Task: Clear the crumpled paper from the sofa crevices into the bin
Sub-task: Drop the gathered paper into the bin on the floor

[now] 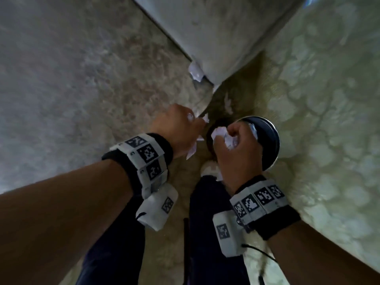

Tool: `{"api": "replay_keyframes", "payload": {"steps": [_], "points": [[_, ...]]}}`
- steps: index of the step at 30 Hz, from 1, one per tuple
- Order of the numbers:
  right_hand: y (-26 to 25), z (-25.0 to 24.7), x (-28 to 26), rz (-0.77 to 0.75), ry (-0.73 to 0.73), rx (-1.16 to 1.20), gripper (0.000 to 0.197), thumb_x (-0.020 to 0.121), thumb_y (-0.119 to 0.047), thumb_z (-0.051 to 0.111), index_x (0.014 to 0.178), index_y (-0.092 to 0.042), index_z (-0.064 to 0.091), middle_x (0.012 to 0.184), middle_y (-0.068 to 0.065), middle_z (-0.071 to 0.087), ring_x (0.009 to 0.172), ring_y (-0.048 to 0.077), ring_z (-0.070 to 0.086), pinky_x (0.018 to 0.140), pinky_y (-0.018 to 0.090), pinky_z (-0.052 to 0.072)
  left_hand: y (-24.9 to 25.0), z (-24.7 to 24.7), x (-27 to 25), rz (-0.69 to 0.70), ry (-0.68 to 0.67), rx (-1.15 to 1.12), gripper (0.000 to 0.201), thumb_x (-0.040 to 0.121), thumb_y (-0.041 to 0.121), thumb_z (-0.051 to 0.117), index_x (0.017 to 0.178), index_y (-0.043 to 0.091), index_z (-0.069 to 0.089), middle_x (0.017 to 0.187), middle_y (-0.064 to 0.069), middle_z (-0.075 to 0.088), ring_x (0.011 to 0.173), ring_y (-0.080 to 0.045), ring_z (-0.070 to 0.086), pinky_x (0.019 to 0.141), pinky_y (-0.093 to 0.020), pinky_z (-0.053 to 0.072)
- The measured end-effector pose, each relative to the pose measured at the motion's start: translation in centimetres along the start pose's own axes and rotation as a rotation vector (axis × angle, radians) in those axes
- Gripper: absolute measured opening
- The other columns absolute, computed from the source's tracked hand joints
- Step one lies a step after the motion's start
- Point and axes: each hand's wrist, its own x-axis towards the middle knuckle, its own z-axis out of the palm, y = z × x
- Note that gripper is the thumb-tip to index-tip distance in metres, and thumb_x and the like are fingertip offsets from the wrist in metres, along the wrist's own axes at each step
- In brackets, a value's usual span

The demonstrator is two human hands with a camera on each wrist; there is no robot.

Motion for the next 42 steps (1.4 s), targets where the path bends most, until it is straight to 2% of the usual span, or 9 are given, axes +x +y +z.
{"api": "replay_keyframes", "payload": {"steps": [5, 12, 17, 20, 23, 28, 35, 38, 42], "points": [[7.2, -5.8, 1.0, 0.15, 0.06, 0.034, 0.018, 0.088, -0.022, 0.064, 0.1, -0.024, 0.05, 0.09, -0.012, 0.055, 0.079, 0.004, 0.05, 0.061, 0.001, 0.037, 4.6, 6.6, 1.5, -0.041, -0.071, 0.008, 0.044, 0.093, 0.043, 0.059, 0.059, 0.016, 0.058, 0.068, -0.008, 0.069, 0.077, -0.026, 0.069, 0.073, -0.038, 0.056], [15.9, -8.6, 3.8, 0.388, 0.116, 0.089, 0.021, 0.085, -0.026, 0.066, 0.101, -0.02, 0.053, 0.076, -0.017, 0.049, 0.068, 0.005, 0.051, 0.063, 0.024, 0.04, 7.7, 12.8, 3.2, 0.002, -0.131, 0.085, 0.037, 0.094, 0.036, 0.058, 0.069, 0.009, 0.064, 0.07, -0.01, 0.071, 0.08, -0.025, 0.07, 0.078, -0.043, 0.057], [18.5, -7.5, 5.6, 0.478, -0.023, 0.199, 0.051, 0.074, -0.03, 0.076, 0.118, -0.02, 0.053, 0.103, -0.009, 0.058, 0.097, 0.016, 0.058, 0.085, 0.037, 0.052, 7.9, 15.3, 4.0, -0.046, -0.1, 0.143, 0.041, 0.09, 0.031, 0.061, 0.054, 0.015, 0.05, 0.058, 0.0, 0.057, 0.063, -0.019, 0.055, 0.056, -0.029, 0.039], [18.8, -7.3, 5.9, 0.514, -0.078, 0.298, 0.064, 0.058, -0.043, 0.078, 0.114, -0.029, 0.052, 0.098, -0.019, 0.055, 0.101, 0.02, 0.062, 0.081, 0.046, 0.057, 7.8, 16.0, 4.2, -0.048, -0.109, 0.158, 0.045, 0.09, 0.028, 0.061, 0.053, 0.01, 0.043, 0.053, -0.001, 0.049, 0.054, -0.016, 0.046, 0.053, -0.027, 0.032], [19.1, -7.2, 6.1, 0.547, -0.065, 0.33, 0.069, 0.044, -0.055, 0.071, 0.108, -0.032, 0.056, 0.1, -0.016, 0.054, 0.099, 0.021, 0.064, 0.078, 0.045, 0.059, 7.7, 16.6, 4.5, -0.102, -0.119, 0.142, 0.042, 0.087, 0.029, 0.063, 0.052, 0.014, 0.049, 0.059, -0.003, 0.053, 0.068, -0.028, 0.057, 0.061, -0.029, 0.038], [19.5, -8.2, 6.3, 0.583, -0.025, 0.343, 0.037, 0.064, -0.033, 0.077, 0.097, -0.024, 0.063, 0.099, -0.006, 0.065, 0.083, 0.023, 0.07, 0.071, 0.046, 0.06, 8.4, 17.9, 4.5, -0.099, -0.211, 0.126, 0.032, 0.075, 0.054, 0.058, 0.069, 0.024, 0.057, 0.08, -0.003, 0.066, 0.091, -0.031, 0.066, 0.074, -0.034, 0.049], [19.2, -9.9, 7.0, 0.536, 0.09, 0.372, 0.01, 0.081, -0.019, 0.069, 0.086, -0.025, 0.062, 0.091, -0.008, 0.068, 0.064, 0.014, 0.072, 0.063, 0.042, 0.061, 9.5, 19.0, 3.6, -0.188, -0.324, 0.036, 0.078, 0.062, 0.074, 0.056, 0.131, 0.037, 0.054, 0.119, 0.001, 0.065, 0.103, -0.029, 0.067, 0.08, -0.046, 0.061], [18.3, -9.9, 7.3, 0.489, 0.105, 0.357, 0.011, 0.079, -0.022, 0.068, 0.089, -0.023, 0.064, 0.091, -0.006, 0.068, 0.071, 0.014, 0.072, 0.063, 0.04, 0.061, 9.3, 18.4, 3.2, -0.153, -0.298, 0.014, 0.084, 0.062, 0.075, 0.057, 0.137, 0.038, 0.051, 0.128, 0.0, 0.063, 0.11, -0.03, 0.066, 0.09, -0.049, 0.057], [16.7, -8.9, 7.8, 0.433, 0.103, 0.32, 0.014, 0.073, -0.032, 0.066, 0.086, -0.027, 0.065, 0.088, -0.007, 0.069, 0.074, 0.014, 0.072, 0.07, 0.042, 0.06, 8.3, 17.3, 2.9, -0.106, -0.271, -0.011, 0.079, 0.064, 0.078, 0.058, 0.133, 0.04, 0.055, 0.13, 0.006, 0.06, 0.108, -0.02, 0.066, 0.08, -0.047, 0.061]]}}
